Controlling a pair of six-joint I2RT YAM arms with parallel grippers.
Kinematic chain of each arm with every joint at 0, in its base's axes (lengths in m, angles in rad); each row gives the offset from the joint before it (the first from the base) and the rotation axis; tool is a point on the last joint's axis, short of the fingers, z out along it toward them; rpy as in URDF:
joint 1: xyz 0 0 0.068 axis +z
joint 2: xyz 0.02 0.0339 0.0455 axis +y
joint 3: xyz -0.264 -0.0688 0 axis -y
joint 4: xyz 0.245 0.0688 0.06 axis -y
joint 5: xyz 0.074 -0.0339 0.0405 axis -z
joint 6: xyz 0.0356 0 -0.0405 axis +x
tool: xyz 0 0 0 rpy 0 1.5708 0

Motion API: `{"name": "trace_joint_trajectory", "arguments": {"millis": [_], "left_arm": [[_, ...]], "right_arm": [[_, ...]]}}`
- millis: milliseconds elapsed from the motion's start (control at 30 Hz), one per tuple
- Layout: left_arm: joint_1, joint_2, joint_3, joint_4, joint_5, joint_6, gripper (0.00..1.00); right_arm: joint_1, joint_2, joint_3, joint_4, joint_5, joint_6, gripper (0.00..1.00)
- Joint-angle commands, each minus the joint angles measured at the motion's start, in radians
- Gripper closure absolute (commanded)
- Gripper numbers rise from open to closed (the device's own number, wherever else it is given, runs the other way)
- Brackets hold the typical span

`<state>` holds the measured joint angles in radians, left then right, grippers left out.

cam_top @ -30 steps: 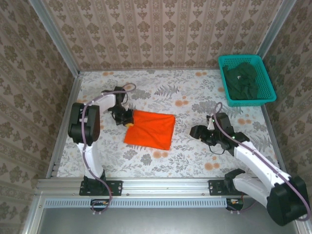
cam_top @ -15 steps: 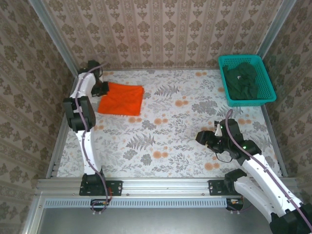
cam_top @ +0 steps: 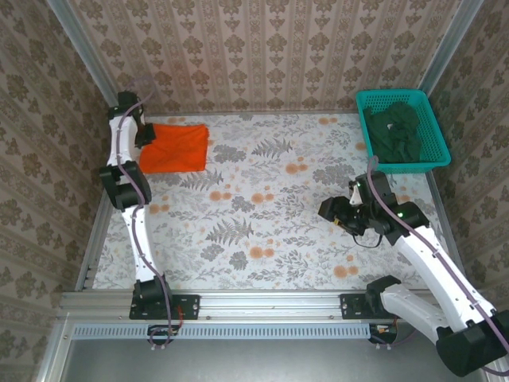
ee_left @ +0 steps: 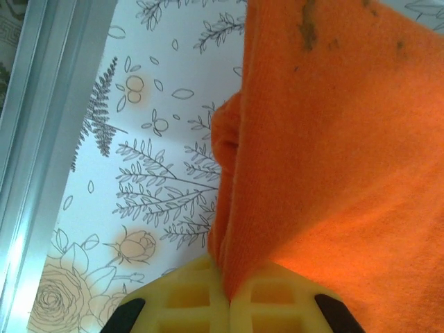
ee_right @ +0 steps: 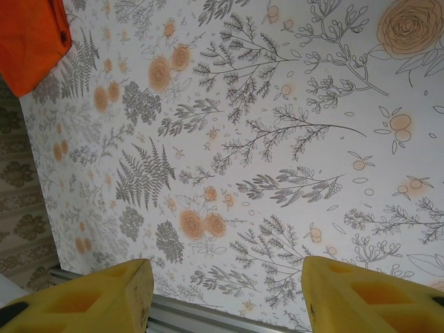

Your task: Fold and stack the t-shirts

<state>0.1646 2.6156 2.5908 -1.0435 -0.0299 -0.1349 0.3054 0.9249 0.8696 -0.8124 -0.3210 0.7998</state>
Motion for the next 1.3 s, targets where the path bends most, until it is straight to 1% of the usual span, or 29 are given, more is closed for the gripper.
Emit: {"name": "trace_joint_trajectory", "arguments": {"millis": [0, 200, 333, 367, 400, 433, 467, 500, 600, 633, 667, 767, 833, 933, 967, 1000, 1033, 1067, 1133, 1167, 1233, 1267], "left_arm": [[0.026, 0.035, 0.056, 0.033, 0.001, 0.017, 1.0], [0.04, 0.031, 0.067, 0.07, -0.036, 0.041, 1.0], [0.051, 0.024, 0.067, 0.074, -0.054, 0.037, 1.0], [0.052, 0.023, 0.066, 0.074, -0.056, 0.038, 0.99], [0.052, 0.023, 0.066, 0.069, -0.059, 0.04, 0.96], [0.053, 0.02, 0.065, 0.066, -0.057, 0.04, 0.9], [0.054, 0.014, 0.062, 0.06, -0.049, 0.038, 0.76], [0.052, 0.002, 0.057, 0.053, -0.046, 0.033, 0.57], [0.046, -0.07, 0.024, 0.038, -0.043, 0.016, 0.23], [0.044, -0.1, 0.008, 0.039, -0.043, 0.008, 0.07], [0.039, -0.136, -0.002, 0.035, -0.045, -0.005, 0.0], [0.01, -0.27, -0.062, 0.028, -0.074, -0.052, 0.0], [-0.023, -0.412, -0.196, 0.081, -0.084, -0.085, 0.0], [-0.104, -0.671, -0.532, 0.264, -0.091, -0.127, 0.0], [-0.135, -0.763, -0.657, 0.338, -0.087, -0.16, 0.0], [-0.166, -0.847, -0.78, 0.404, -0.079, -0.207, 0.0], [-0.198, -0.916, -0.891, 0.473, -0.077, -0.254, 0.0], [-0.242, -0.998, -1.032, 0.566, -0.07, -0.288, 0.0], [-0.335, -1.125, -1.265, 0.723, -0.09, -0.337, 0.0], [-0.383, -1.183, -1.366, 0.778, -0.119, -0.359, 0.0], [-0.463, -1.282, -1.534, 0.855, -0.184, -0.417, 0.0], [-0.501, -1.343, -1.612, 0.877, -0.236, -0.438, 0.01]], "right_arm": [[-0.005, 0.037, 0.036, -0.029, 0.013, -0.002, 0.4], [-0.005, 0.104, 0.08, -0.014, 0.006, -0.011, 0.4], [-0.005, 0.108, 0.087, -0.003, 0.009, -0.008, 0.4], [-0.005, 0.105, 0.084, 0.001, 0.009, -0.007, 0.4], [-0.005, 0.102, 0.078, 0.005, 0.01, -0.005, 0.4], [-0.005, 0.099, 0.075, 0.009, 0.009, -0.004, 0.4], [-0.005, 0.097, 0.072, 0.014, 0.008, -0.002, 0.4], [-0.005, 0.095, 0.07, 0.019, 0.009, -0.002, 0.4], [-0.005, 0.089, 0.073, 0.033, 0.024, -0.012, 0.4], [-0.005, 0.086, 0.075, 0.035, 0.035, -0.018, 0.4], [-0.005, 0.082, 0.08, 0.035, 0.053, -0.025, 0.39], [-0.005, 0.063, 0.098, 0.024, 0.133, -0.052, 0.39], [-0.006, 0.043, 0.107, 0.019, 0.205, -0.068, 0.39], [-0.007, 0.0, 0.101, 0.024, 0.344, -0.089, 0.37], [-0.008, -0.019, 0.09, 0.036, 0.388, -0.103, 0.25], [-0.01, -0.04, 0.075, 0.048, 0.433, -0.117, 0.23], [-0.011, -0.058, 0.061, 0.059, 0.47, -0.128, 0.05], [-0.012, -0.079, 0.043, 0.073, 0.511, -0.143, 0.01], [-0.013, -0.115, 0.005, 0.097, 0.587, -0.174, 0.01], [-0.013, -0.133, -0.012, 0.104, 0.636, -0.187, 0.01], [-0.015, -0.163, -0.045, 0.125, 0.72, -0.216, 0.0], [-0.014, -0.181, -0.072, 0.154, 0.749, -0.244, 0.0]]}}
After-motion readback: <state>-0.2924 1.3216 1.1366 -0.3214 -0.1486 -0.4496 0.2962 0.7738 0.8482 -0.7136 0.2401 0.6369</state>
